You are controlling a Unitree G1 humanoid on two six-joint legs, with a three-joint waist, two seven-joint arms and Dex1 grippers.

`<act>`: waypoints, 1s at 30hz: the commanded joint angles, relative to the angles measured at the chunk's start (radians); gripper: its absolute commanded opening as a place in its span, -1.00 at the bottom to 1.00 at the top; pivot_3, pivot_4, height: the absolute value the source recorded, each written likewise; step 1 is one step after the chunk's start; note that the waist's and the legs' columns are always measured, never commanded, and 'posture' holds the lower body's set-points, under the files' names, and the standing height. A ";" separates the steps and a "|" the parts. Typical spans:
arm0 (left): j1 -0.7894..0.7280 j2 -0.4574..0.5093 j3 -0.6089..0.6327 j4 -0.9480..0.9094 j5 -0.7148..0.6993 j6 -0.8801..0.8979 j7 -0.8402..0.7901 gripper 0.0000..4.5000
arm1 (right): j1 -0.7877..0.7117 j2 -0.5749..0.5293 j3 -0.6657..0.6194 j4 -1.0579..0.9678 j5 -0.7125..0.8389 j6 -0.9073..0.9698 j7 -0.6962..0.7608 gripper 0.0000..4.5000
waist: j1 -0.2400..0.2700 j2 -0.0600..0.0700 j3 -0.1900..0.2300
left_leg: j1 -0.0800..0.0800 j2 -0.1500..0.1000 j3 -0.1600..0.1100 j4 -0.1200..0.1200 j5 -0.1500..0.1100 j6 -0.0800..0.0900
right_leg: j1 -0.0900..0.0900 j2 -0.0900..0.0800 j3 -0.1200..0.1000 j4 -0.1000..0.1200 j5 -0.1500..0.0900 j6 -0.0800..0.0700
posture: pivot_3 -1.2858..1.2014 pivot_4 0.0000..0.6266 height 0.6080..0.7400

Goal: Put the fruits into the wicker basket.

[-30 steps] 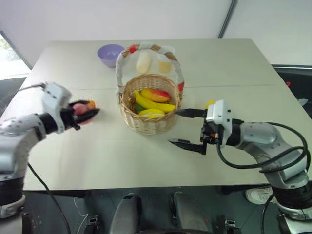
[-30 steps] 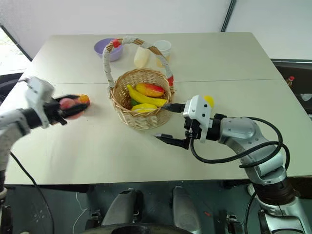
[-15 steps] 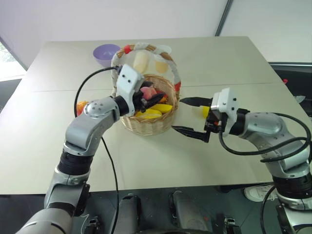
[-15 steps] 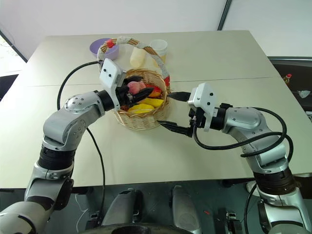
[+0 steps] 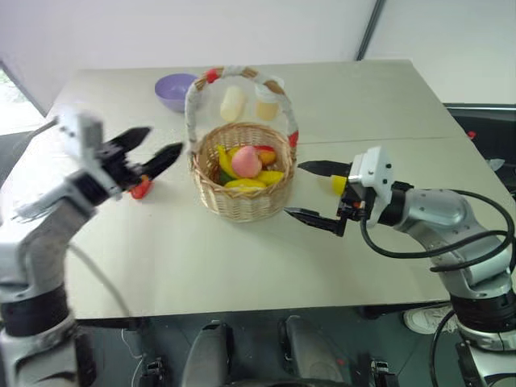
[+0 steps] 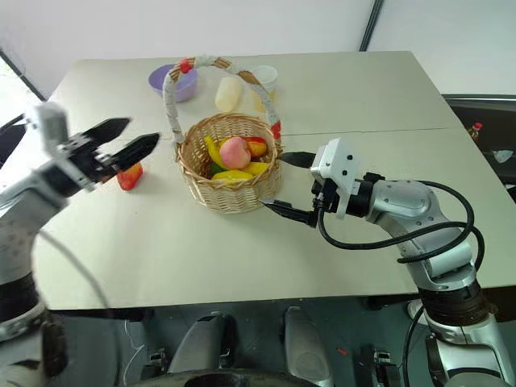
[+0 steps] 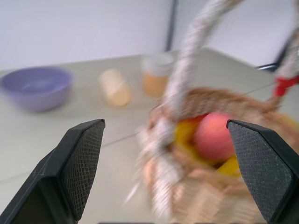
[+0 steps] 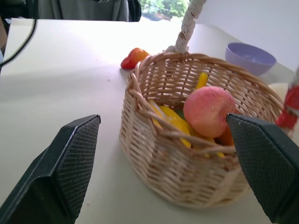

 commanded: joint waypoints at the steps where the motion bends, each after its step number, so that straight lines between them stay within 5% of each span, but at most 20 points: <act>1: -0.016 0.035 -0.013 0.081 0.138 0.015 0.157 0.99 | -0.048 0.027 0.021 -0.004 0.007 -0.024 0.020 1.00 | 0.008 0.000 0.000 | 0.000 0.000 0.000 0.001 0.000 0.000 | 0.001 0.000 0.000 -0.001 0.000 0.000 | 0.03 -0.52 1.00; 13: -0.213 -0.043 -0.250 0.397 0.328 -0.008 0.257 0.99 | -0.102 0.096 0.081 0.018 -0.007 -0.033 0.045 1.00 | 0.012 -0.001 0.000 | -0.001 -0.001 0.001 0.000 0.000 0.000 | -0.001 -0.001 0.000 -0.002 0.001 0.001 | 0.03 -0.52 1.00; 23: -0.305 -0.062 -0.309 0.628 0.396 -0.063 0.208 0.99 | -0.060 0.100 0.072 -0.031 -0.007 -0.021 0.006 1.00 | -0.006 -0.001 0.000 | -0.001 -0.001 0.001 0.000 0.000 0.000 | -0.001 -0.001 0.000 -0.001 0.001 0.001 | 0.03 -0.52 1.00; 26: -0.293 -0.064 -0.302 0.636 0.406 -0.081 0.209 0.61 | -0.048 0.102 0.069 -0.042 -0.008 -0.023 -0.008 1.00 | -0.006 -0.001 0.000 | -0.001 -0.001 0.001 0.000 0.000 0.000 | -0.001 -0.001 0.000 -0.001 0.001 0.001 | 0.03 -0.52 1.00; 29: -0.291 -0.060 -0.308 0.633 0.427 -0.077 0.217 0.02 | -0.035 0.103 0.072 -0.046 -0.009 -0.027 -0.013 1.00 | -0.005 -0.001 0.000 | -0.001 -0.001 0.001 0.000 0.000 0.000 | -0.001 -0.001 0.000 -0.001 0.001 0.001 | 0.03 -0.52 1.00; 30: -0.290 -0.058 -0.309 0.630 0.434 -0.077 0.218 0.02 | -0.033 0.103 0.074 -0.046 -0.009 -0.028 -0.013 1.00 | -0.005 -0.001 0.000 | -0.001 -0.001 0.001 0.000 0.000 0.000 | -0.001 -0.001 0.000 -0.001 0.001 0.001 | 0.03 -0.52 1.00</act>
